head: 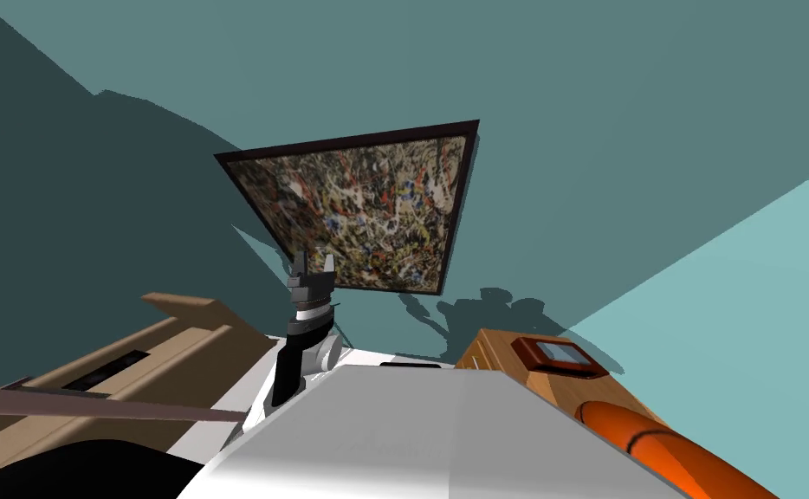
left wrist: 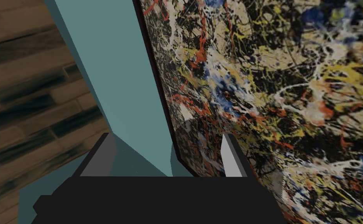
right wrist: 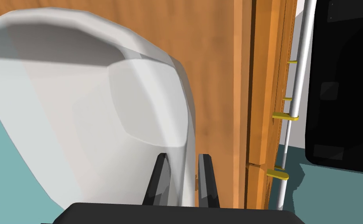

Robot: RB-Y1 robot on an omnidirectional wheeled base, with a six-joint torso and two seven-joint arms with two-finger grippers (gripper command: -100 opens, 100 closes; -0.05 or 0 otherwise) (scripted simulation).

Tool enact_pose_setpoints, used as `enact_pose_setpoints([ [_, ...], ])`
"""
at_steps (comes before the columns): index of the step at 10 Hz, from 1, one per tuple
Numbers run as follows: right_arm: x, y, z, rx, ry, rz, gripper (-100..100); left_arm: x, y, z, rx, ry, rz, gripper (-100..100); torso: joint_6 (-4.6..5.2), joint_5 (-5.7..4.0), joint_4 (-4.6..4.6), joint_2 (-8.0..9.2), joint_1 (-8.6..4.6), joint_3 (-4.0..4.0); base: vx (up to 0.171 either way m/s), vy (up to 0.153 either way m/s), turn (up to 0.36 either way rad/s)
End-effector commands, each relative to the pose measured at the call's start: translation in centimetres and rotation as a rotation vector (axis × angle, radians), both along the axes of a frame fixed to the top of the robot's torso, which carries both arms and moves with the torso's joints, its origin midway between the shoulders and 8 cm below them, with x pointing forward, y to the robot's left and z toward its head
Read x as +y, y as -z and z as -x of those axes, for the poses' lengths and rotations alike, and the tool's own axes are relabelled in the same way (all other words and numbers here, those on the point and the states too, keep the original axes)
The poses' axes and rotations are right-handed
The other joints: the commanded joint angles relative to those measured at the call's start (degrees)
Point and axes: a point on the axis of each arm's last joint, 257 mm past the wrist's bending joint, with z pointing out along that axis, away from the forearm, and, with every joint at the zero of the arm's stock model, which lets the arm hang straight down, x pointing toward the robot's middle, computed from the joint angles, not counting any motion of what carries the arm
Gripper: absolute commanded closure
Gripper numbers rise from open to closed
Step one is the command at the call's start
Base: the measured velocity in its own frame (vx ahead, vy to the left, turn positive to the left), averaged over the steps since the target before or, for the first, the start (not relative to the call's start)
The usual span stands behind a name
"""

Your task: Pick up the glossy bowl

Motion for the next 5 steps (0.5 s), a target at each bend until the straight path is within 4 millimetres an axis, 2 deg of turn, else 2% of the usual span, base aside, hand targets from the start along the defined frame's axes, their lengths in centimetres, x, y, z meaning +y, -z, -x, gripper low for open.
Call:
enact_pose_setpoints([
  [1, 0.46, -0.70, -0.89, 0.001, -0.051, 0.003, 100, 0.00, 0.00, 0.00, 0.000, 0.000, 0.000, 0, 0.00, 0.00, 0.00, 0.00, 0.00, 0.00, 0.084, -0.071, -0.318],
  [3, 0.78, -1.22, -1.43, 0.002, -0.082, 0.005, 100, 0.00, 0.00, 0.00, 0.000, 0.000, 0.000, 0, -0.06, 0.05, -0.02, -0.02, 0.06, -0.03, 0.057, -0.041, -0.153],
  [4, 0.65, -1.01, -1.14, 0.002, -0.071, 0.003, 100, 0.00, 0.00, 0.00, 0.000, 0.000, 0.000, 0, -0.06, 0.08, -0.02, -0.01, 0.13, -0.02, 0.024, -0.010, -0.022],
  [5, 0.69, -1.02, -1.22, 0.001, -0.073, 0.003, 0, -0.01, -0.01, 0.00, 0.000, 0.000, 0.000, 0, -0.08, 0.10, -0.02, 0.08, 0.19, 0.02, 0.000, 0.000, 0.000],
])
